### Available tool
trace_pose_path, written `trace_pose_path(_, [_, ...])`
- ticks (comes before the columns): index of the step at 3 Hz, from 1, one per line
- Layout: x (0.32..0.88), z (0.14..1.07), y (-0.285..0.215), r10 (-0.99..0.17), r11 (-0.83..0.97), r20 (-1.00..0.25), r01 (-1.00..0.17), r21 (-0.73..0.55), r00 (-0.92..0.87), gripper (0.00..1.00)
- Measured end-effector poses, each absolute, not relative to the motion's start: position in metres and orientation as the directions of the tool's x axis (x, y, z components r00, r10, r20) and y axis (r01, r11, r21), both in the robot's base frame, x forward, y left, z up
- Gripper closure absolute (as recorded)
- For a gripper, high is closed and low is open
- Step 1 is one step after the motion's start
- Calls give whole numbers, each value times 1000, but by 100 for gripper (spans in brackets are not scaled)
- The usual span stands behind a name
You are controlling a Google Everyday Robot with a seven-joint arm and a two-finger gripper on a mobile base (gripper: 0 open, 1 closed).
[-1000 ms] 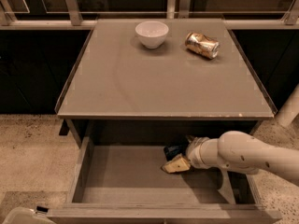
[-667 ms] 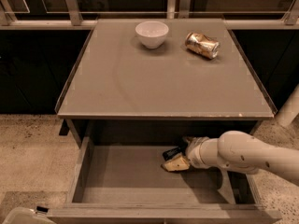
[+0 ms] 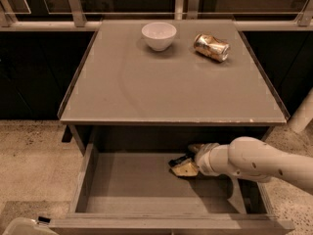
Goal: Pick rxbar blueberry from top drawer and place on counter
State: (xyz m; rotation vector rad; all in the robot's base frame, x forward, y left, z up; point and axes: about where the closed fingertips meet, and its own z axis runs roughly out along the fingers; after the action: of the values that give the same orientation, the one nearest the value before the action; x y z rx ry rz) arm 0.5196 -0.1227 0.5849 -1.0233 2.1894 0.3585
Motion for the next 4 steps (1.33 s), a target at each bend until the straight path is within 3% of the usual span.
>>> trace_pose_path(1, [520, 585, -123, -568, 652, -685, -757, -37, -456, 100])
trace_pose_path(4, [511, 623, -118, -560, 637, -724, -768, -66, -402, 100])
